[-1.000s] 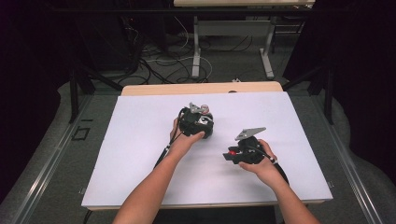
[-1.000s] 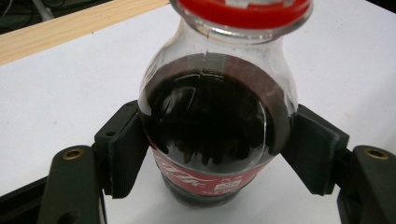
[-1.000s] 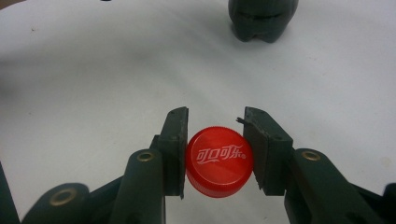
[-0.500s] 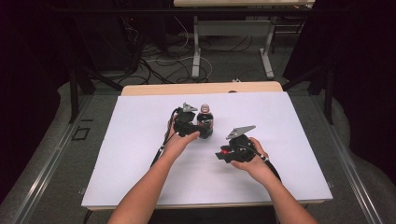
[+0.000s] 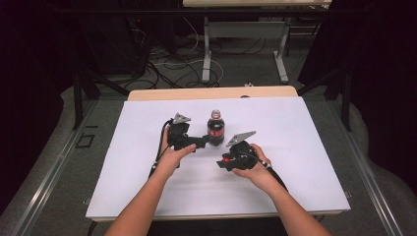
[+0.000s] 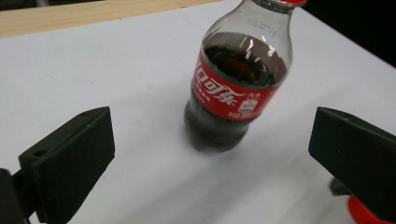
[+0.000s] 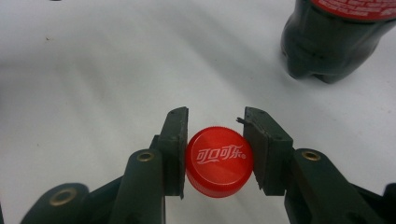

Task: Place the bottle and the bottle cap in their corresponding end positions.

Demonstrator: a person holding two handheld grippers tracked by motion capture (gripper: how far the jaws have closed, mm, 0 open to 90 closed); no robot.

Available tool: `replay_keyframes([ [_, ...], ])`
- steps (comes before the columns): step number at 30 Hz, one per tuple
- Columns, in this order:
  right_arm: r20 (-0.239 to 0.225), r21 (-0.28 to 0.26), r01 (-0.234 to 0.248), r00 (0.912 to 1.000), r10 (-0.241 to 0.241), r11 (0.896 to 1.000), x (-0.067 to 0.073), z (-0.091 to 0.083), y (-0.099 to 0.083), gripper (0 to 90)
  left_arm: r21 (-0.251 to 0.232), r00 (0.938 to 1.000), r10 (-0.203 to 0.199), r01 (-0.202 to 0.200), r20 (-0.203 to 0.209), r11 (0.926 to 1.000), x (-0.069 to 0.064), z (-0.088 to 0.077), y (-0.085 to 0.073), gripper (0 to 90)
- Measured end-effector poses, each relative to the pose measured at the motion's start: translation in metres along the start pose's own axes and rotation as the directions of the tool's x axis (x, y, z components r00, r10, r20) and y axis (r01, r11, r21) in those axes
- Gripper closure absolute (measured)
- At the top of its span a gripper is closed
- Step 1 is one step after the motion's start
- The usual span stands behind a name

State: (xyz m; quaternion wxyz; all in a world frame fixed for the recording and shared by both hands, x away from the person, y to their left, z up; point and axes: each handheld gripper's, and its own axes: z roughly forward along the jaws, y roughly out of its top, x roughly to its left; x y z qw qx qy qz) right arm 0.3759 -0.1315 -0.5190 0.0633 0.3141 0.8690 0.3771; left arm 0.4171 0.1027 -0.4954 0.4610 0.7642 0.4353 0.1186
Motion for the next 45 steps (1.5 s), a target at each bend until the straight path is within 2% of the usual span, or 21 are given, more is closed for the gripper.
replay_keyframes([
  [2,0.0,-0.015,0.006,1.0,-0.006,1.0,0.002,0.004,0.001,60.9,-0.006,0.9999,-0.012,0.012,0.005,0.9999,0.001,-0.008,-0.005,0.6],
  [3,-0.004,0.007,0.014,0.9999,-0.014,1.0,0.003,0.005,0.001,60.9,-0.004,0.9997,-0.023,0.023,0.013,0.9997,0.001,-0.011,-0.007,0.6],
  [7,-0.006,0.007,0.014,0.9999,-0.014,1.0,0.006,0.012,0.002,61.0,-0.01,0.996,-0.078,0.078,0.044,0.9969,0.003,-0.023,-0.015,0.6],
  [8,0.0,-0.004,0.017,0.9999,-0.017,1.0,0.007,0.015,0.002,60.9,-0.01,0.9945,-0.095,0.096,0.043,0.9954,0.004,-0.025,-0.017,0.6],
  [9,-0.009,0.012,0.019,0.9998,-0.019,1.0,0.007,0.016,0.002,60.9,-0.008,0.9946,-0.1,0.1,0.028,0.9949,0.004,-0.026,-0.019,0.6],
  [11,-0.01,0.019,0.017,0.9998,-0.017,1.0,0.008,0.019,0.002,60.9,0.013,0.9959,-0.091,0.091,0.004,0.9958,0.005,-0.029,-0.022,0.6],
  [14,-0.006,0.027,0.012,0.9999,-0.012,1.0,0.01,0.025,0.0,60.9,0.004,0.9974,-0.07,0.07,0.016,0.9975,0.006,-0.037,-0.026,0.6],
  [15,-0.009,0.024,0.028,0.9996,-0.028,0.999,0.01,0.027,0.0,60.9,0.003,0.9973,-0.073,0.073,0.01,0.9974,0.007,-0.039,-0.027,0.6],
  [17,-0.007,0.012,0.029,0.9996,-0.029,1.0,0.011,0.031,-0.002,60.9,0.008,0.9983,-0.057,0.057,-0.01,0.9983,0.009,-0.042,-0.028,0.6],
  [18,-0.002,0.03,0.013,0.9999,-0.013,0.999,0.012,0.031,-0.002,60.9,0.002,0.9982,-0.057,0.057,-0.018,0.9984,0.01,-0.043,-0.028,0.6],
  [20,-0.013,0.039,0.02,0.9997,-0.02,0.999,0.012,0.034,-0.004,60.8,-0.005,0.9976,-0.065,0.065,-0.025,0.9979,0.013,-0.045,-0.029,0.6],
  [21,-0.009,0.04,0.016,0.9998,-0.016,0.999,0.014,0.035,-0.004,60.8,-0.003,0.9971,-0.072,0.072,-0.025,0.9974,0.014,-0.046,-0.029,0.6],
  [22,-0.01,0.033,0.035,0.9993,-0.035,0.999,0.013,0.037,-0.005,60.8,-0.006,0.9975,-0.064,0.064,-0.03,0.9979,0.015,-0.047,-0.029,0.6],
  [24,-0.003,0.04,0.019,0.9998,-0.019,0.999,0.015,0.038,-0.006,60.8,-0.012,0.9964,-0.077,0.076,-0.037,0.997,0.017,-0.048,-0.029,0.6],
  [30,0.018,0.024,0.041,0.999,-0.041,0.999,0.017,0.041,-0.008,60.8,-0.021,0.9953,-0.084,0.083,-0.048,0.9963,0.021,-0.052,-0.028,0.6],
  [31,0.015,0.035,0.043,0.9989,-0.043,0.998,0.017,0.041,-0.007,60.8,-0.027,0.9952,-0.086,0.085,-0.047,0.996,0.021,-0.052,-0.028,0.6],
  [32,0.013,0.035,0.05,0.9987,-0.05,0.998,0.017,0.041,-0.007,60.8,-0.024,0.9942,-0.096,0.094,-0.049,0.9952,0.021,-0.053,-0.028,0.6],
  [33,0.017,0.039,0.046,0.9988,-0.047,0.998,0.017,0.042,-0.007,60.7,-0.019,0.9948,-0.086,0.085,-0.053,0.9962,0.022,-0.053,-0.028,0.6],
  [36,0.009,0.044,0.059,0.9982,-0.059,0.997,0.017,0.043,-0.007,60.6,-0.017,0.9938,-0.098,0.097,-0.052,0.9951,0.023,-0.053,-0.028,0.6],
  [39,0.017,0.051,0.048,0.9986,-0.049,0.998,0.018,0.043,-0.008,60.1,-0.016,0.9941,-0.095,0.095,-0.052,0.9954,0.024,-0.052,-0.029,0.6],
  [45,0.006,0.052,0.063,0.998,-0.063,0.997,0.017,0.045,-0.008,57.5,-0.009,0.9937,-0.097,0.097,-0.055,0.9952,0.023,-0.052,-0.029,0.6],
])
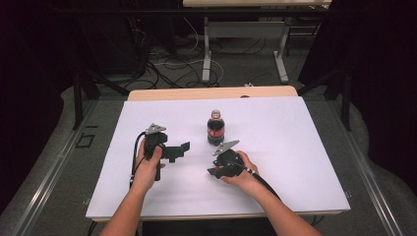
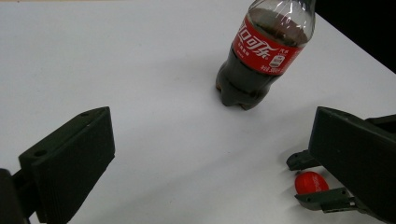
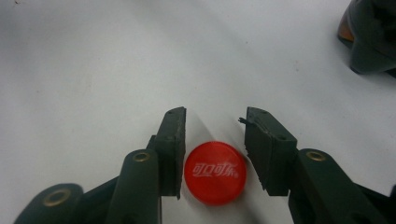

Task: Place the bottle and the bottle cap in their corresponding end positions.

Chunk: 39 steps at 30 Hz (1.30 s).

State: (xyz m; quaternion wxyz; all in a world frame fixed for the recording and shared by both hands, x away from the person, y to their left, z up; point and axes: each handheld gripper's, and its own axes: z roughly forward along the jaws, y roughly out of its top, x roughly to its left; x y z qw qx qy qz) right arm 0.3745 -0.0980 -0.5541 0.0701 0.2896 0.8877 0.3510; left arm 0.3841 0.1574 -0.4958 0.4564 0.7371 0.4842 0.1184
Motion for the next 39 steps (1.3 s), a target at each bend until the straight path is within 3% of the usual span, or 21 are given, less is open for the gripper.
replay_keyframes([
  [5,0.0,-0.016,-0.009,1.0,0.009,1.0,0.0,-0.001,0.0,49.1,0.01,1.0,0.003,-0.003,-0.002,0.9999,0.001,0.001,-0.001,0.6],
  [8,0.001,-0.037,-0.041,0.9992,0.041,0.998,-0.003,-0.005,0.002,45.1,0.007,1.0,-0.003,0.003,-0.003,1.0,0.002,0.001,-0.001,0.6],
  [9,0.009,-0.067,-0.032,0.9994,0.033,0.997,-0.005,-0.006,0.002,43.3,0.006,1.0,-0.003,0.003,-0.005,1.0,0.003,0.001,-0.001,0.6],
  [10,0.004,-0.057,-0.048,0.9988,0.049,0.997,-0.006,-0.01,0.003,41.9,0.007,1.0,-0.003,0.003,-0.008,1.0,0.003,0.001,-0.001,0.6],
  [13,0.027,-0.08,-0.029,0.9991,0.032,0.996,-0.012,-0.017,0.004,38.2,0.008,0.9999,-0.005,0.005,-0.014,1.0,0.005,0.001,-0.001,0.6],
  [17,0.036,-0.136,-0.068,0.9966,0.073,0.988,-0.018,-0.03,0.005,37.9,0.01,0.9997,-0.002,0.002,-0.023,0.9999,0.007,-0.001,-0.001,0.6],
  [21,0.032,-0.151,-0.114,0.9923,0.12,0.982,-0.028,-0.049,0.006,36.0,0.007,0.9995,-0.013,0.014,-0.029,0.9999,0.009,-0.001,-0.001,0.6],
  [24,0.068,-0.17,-0.112,0.9898,0.125,0.979,-0.035,-0.064,0.005,29.5,0.007,0.9991,-0.024,0.024,-0.034,0.9997,0.012,-0.003,-0.001,0.6],
  [28,0.121,-0.215,-0.161,0.9744,0.19,0.963,-0.048,-0.084,0.002,15.9,0.006,0.9986,-0.03,0.03,-0.044,0.9995,0.015,-0.005,0.0,0.6],
  [31,0.136,-0.241,-0.216,0.9578,0.254,0.946,-0.059,-0.098,-0.002,14.8,0.002,0.998,-0.033,0.033,-0.054,0.9994,0.019,-0.006,-0.001,0.6],
  [33,0.157,-0.257,-0.219,0.9516,0.264,0.941,-0.067,-0.104,-0.006,14.6,0.001,0.9976,-0.037,0.037,-0.058,0.9993,0.021,-0.007,-0.001,0.6],
  [37,0.212,-0.282,-0.251,0.925,0.316,0.926,-0.079,-0.115,-0.016,12.6,-0.006,0.9969,-0.048,0.048,-0.062,0.9988,0.025,-0.009,0.0,0.6],
  [39,0.226,-0.301,-0.259,0.9159,0.332,0.918,-0.085,-0.118,-0.021,11.7,-0.01,0.9962,-0.051,0.051,-0.07,0.9987,0.027,-0.01,0.0,0.6],
])
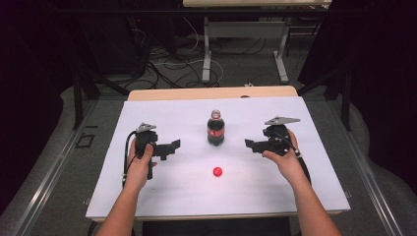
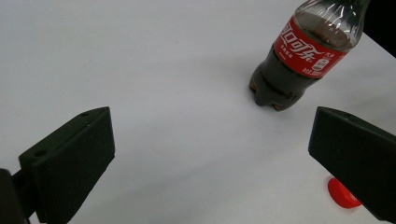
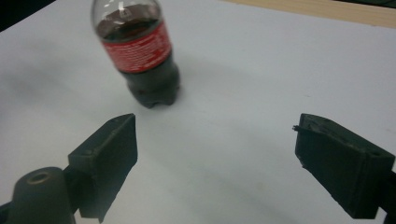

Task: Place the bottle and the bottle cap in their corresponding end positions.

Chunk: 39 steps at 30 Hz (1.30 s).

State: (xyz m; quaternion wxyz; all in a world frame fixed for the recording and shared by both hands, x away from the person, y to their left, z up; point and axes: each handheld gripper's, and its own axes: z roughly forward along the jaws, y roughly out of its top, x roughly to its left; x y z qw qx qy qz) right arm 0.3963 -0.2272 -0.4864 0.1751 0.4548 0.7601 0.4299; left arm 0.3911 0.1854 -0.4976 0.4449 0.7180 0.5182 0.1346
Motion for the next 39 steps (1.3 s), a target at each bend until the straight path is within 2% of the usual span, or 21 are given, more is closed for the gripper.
replay_keyframes([
  [3,0.026,0.007,-0.011,0.9996,0.011,1.0,-0.01,-0.003,-0.004,2.9,0.004,1.0,0.001,-0.001,-0.006,1.0,0.003,-0.001,0.0,0.6],
  [5,0.03,0.016,-0.017,0.9994,0.016,1.0,-0.016,-0.005,-0.008,2.1,0.01,0.9999,0.001,-0.001,-0.013,1.0,0.006,-0.001,0.0,0.7],
  [9,0.094,0.028,-0.013,0.9956,0.01,1.0,-0.026,-0.008,-0.015,0.1,0.016,0.9997,-0.003,0.003,-0.024,0.9999,0.01,0.0,-0.002,0.6],
  [15,0.123,0.018,-0.015,0.9923,0.013,1.0,-0.038,-0.009,-0.026,0.1,0.021,0.999,-0.014,0.015,-0.042,0.9997,0.016,0.003,-0.005,0.7],
  [17,0.144,0.034,-0.035,0.9891,0.03,0.999,-0.043,-0.009,-0.03,0.7,0.024,0.9988,-0.019,0.02,-0.044,0.9995,0.018,0.004,-0.006,0.7],
  [21,0.167,0.109,-0.091,0.9834,0.072,0.99,-0.055,-0.009,-0.036,0.8,0.017,0.9987,-0.026,0.027,-0.043,0.9995,0.021,0.004,-0.007,0.6],
  [31,0.224,0.08,-0.15,0.9661,0.129,0.985,-0.072,-0.007,-0.056,0.0,0.023,0.9978,-0.036,0.038,-0.055,0.999,0.028,0.005,-0.01,0.9],
  [39,0.244,0.081,-0.187,0.9561,0.162,0.979,-0.075,0.0,-0.064,0.0,0.024,0.9958,-0.06,0.061,-0.069,0.9978,0.033,0.007,-0.013,0.9],
])
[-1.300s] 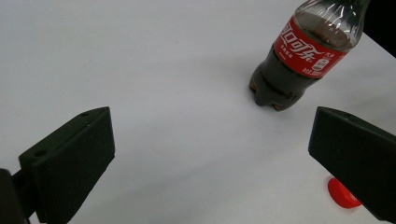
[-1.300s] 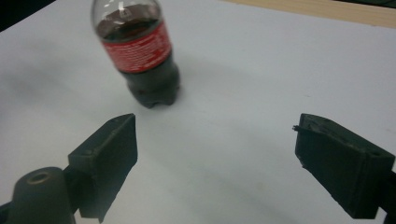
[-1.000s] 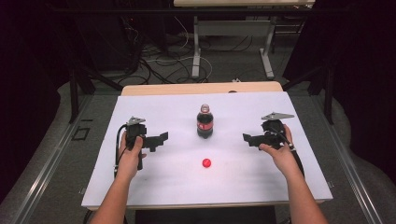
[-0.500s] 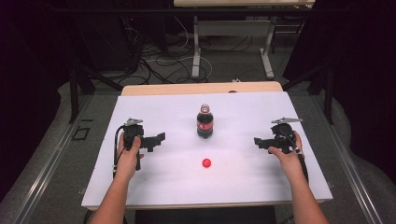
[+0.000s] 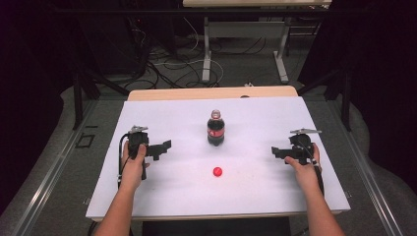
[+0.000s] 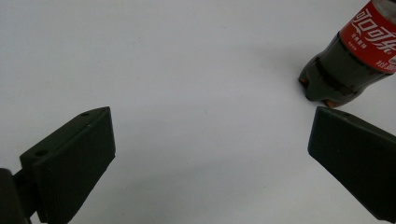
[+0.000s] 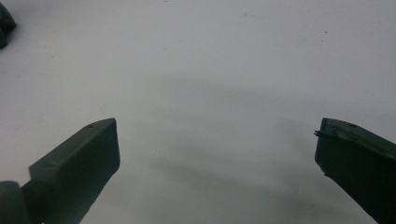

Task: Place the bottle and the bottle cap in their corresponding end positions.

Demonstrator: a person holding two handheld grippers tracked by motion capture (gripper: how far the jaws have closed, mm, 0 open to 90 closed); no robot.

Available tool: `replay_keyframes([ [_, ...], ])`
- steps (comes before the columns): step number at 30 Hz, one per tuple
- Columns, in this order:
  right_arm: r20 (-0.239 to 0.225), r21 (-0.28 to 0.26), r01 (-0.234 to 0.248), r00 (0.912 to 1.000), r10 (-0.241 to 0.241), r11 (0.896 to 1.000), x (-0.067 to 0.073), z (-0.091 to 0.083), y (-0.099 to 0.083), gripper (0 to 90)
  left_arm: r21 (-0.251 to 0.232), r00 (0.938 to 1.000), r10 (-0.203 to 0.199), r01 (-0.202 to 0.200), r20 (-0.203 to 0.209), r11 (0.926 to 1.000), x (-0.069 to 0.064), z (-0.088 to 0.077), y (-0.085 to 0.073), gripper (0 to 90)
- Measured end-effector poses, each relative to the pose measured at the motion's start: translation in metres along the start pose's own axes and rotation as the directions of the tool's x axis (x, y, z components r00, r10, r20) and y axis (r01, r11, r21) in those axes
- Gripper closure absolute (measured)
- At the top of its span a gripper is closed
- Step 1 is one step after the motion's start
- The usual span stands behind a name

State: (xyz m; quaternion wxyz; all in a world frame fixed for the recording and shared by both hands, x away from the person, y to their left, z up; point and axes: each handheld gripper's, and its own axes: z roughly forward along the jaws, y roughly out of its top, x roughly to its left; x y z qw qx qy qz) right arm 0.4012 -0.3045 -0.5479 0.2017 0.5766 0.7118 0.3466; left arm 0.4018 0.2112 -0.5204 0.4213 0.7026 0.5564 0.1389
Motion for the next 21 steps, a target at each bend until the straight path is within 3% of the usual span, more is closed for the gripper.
replay_keyframes([
  [11,-0.008,0.003,0.028,0.9996,-0.028,1.0,0.0072,0.0044,-0.0016,0.0,0.006,1.0,-0.004,0.004,-0.001,1.0,0.0008,0.0002,-0.0007,0.9],
  [21,-0.002,-0.004,0.022,0.9998,-0.022,1.0,0.0078,0.0035,-0.0011,0.0,0.009,1.0,-0.005,0.005,-0.004,1.0,0.0024,0.0001,-0.0005,0.9],
])
